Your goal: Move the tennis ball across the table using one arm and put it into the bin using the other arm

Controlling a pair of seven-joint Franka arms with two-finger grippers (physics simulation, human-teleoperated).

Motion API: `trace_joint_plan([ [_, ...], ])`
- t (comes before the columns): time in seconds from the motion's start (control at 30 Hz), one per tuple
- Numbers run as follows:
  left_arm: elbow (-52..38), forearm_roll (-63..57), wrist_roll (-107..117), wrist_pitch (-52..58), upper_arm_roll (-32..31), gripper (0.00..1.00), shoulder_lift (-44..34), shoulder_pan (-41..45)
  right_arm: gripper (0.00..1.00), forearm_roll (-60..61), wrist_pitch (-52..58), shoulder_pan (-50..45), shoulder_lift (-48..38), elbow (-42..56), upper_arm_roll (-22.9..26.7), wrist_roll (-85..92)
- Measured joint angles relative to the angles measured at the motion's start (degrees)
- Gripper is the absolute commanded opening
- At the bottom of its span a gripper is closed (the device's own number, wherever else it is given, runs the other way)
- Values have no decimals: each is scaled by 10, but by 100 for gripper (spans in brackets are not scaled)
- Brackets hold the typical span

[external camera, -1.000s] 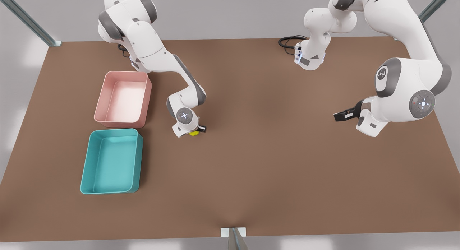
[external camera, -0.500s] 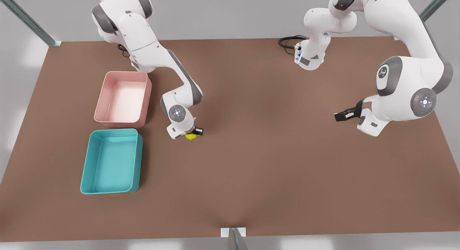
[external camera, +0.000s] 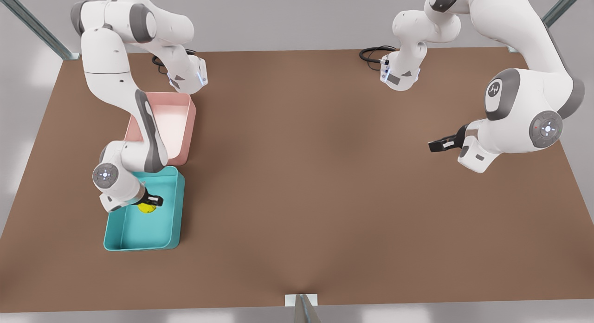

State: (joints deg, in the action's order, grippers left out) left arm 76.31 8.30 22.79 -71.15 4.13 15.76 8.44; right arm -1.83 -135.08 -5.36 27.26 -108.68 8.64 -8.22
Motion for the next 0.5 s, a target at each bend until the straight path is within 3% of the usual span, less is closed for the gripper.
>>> trace_joint_plan([
  [0.1, 0, 0, -3, 2, 0, 100, 0, 0, 100, 26, 58, -1, 34, 88, -3, 49],
  [0.2, 0, 1, -5, 4, -1, 100, 0, 0, 100, 19, 222, -25, 46, 257, -1, 66],
  [0.23, 0, 0, -5, 5, 0, 100, 0, 0, 100, 6, 279, -32, 13, 288, -3, 68],
  [0.37, -1, 0, -8, 8, 0, 100, -1, 0, 100, -30, 436, -39, -165, 302, -18, 75],
  [0.5, 0, 0, -12, 7, -2, 100, -14, 0, 100, -39, 529, -33, -211, 291, -30, 74],
])
